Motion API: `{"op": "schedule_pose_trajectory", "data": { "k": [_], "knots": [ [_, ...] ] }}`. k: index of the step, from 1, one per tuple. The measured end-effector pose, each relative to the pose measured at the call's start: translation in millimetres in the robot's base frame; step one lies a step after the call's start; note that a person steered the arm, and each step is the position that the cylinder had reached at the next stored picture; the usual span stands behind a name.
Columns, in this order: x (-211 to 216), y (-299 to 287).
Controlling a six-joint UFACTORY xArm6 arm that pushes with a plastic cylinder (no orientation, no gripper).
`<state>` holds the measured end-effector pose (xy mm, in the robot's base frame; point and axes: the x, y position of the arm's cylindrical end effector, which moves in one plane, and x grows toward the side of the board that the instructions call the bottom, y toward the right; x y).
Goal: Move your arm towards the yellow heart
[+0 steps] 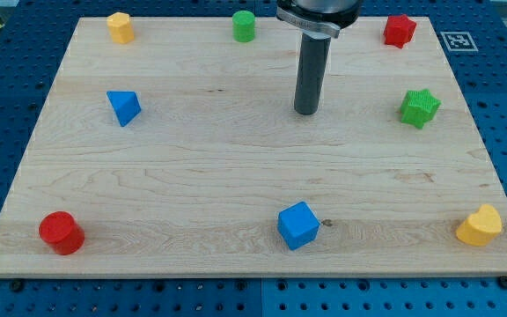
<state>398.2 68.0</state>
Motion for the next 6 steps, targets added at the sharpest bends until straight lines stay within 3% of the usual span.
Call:
{"op": "schedule_pose_trajectory", "data": {
  "k": [1, 3, 6],
  "knots": [
    [0, 1],
    [41, 66],
    [64, 132]
  ]
}}
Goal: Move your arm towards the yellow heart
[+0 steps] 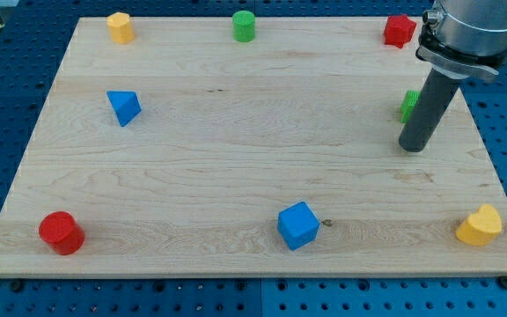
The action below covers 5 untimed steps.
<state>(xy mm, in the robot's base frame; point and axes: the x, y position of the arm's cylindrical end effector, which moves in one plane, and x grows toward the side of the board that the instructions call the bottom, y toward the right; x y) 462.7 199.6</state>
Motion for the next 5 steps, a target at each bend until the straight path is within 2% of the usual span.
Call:
{"op": "schedule_pose_trajectory", "data": {
  "k": [1, 2, 3, 4, 5],
  "knots": [
    [8, 19],
    [56, 95],
    [108, 141],
    [129, 130],
    [138, 71]
  ]
}}
